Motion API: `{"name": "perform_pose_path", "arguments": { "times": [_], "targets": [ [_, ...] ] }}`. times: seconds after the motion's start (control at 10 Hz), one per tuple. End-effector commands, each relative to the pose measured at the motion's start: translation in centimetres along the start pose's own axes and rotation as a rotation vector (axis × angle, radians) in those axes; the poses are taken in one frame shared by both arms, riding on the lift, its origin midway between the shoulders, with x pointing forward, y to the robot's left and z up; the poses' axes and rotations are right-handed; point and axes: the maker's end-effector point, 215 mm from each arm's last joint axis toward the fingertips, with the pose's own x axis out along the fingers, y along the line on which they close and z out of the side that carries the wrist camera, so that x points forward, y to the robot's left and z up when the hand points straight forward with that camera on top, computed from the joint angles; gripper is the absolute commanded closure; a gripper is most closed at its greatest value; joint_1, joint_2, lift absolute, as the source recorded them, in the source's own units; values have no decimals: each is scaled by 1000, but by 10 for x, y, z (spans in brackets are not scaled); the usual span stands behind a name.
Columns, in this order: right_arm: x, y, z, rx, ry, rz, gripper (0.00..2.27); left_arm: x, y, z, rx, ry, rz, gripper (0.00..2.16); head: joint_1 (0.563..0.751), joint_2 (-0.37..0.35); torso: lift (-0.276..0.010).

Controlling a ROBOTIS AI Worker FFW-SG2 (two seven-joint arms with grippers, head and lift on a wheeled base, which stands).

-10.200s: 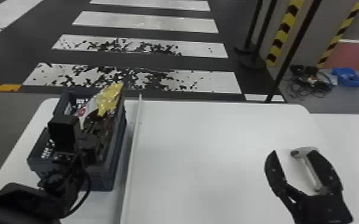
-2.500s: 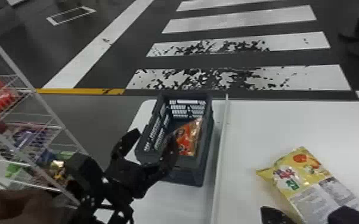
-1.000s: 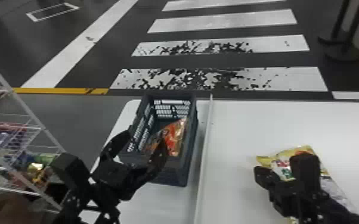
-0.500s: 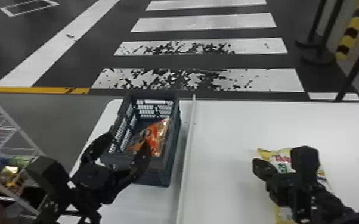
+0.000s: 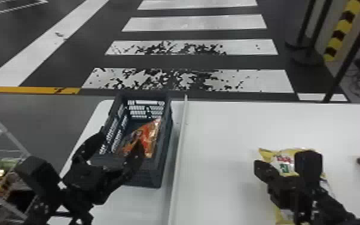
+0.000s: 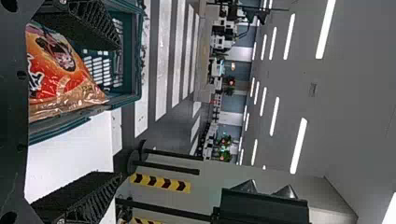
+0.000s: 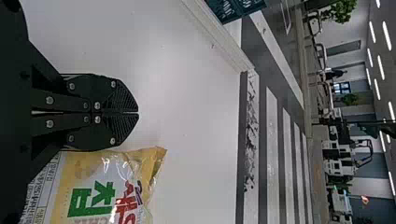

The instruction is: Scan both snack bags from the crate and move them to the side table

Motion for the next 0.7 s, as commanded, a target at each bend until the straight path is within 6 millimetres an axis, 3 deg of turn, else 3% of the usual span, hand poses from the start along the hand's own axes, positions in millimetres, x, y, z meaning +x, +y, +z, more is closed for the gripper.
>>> {"name": "perform_pose_path", "arguments": {
  "times": [0.0, 0.6],
  "targets": [
    [-5, -14, 0, 10, -8, -16, 2010, 1, 0, -1, 1, 2, -1, 29, 695, 103, -95],
    [-14, -31, 1, 17, -30, -34, 2007, 4, -2, -3, -2, 2, -7, 29, 695, 53, -95]
  ]
}}
